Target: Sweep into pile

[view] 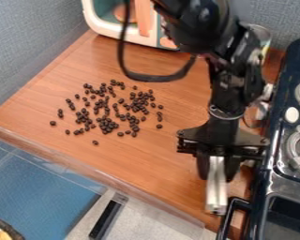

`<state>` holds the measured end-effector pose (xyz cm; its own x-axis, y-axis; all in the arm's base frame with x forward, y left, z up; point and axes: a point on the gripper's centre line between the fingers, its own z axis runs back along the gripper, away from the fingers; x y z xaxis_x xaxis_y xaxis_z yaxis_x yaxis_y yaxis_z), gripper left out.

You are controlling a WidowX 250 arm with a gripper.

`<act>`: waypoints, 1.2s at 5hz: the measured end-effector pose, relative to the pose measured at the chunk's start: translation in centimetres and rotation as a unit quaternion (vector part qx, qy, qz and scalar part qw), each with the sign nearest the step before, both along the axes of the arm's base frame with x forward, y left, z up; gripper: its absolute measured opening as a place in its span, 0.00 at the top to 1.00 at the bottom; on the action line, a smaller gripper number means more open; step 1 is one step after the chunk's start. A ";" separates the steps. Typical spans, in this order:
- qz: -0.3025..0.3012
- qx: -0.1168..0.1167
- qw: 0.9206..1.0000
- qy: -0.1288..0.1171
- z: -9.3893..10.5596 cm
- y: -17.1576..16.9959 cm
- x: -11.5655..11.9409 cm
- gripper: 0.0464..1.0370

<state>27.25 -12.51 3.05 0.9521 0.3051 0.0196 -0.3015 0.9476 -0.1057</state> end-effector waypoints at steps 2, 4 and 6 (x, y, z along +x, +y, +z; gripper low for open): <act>0.167 -0.073 0.983 -0.031 5.0 3.8 0.3 0.67; 0.356 -0.101 0.928 -0.036 4.9 9.7 -2.0 0.67; 0.498 -0.113 0.860 -0.015 2.8 13.9 -4.8 0.67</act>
<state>22.50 1.40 5.85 0.2170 0.9679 -0.1265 -0.9452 0.1760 -0.2749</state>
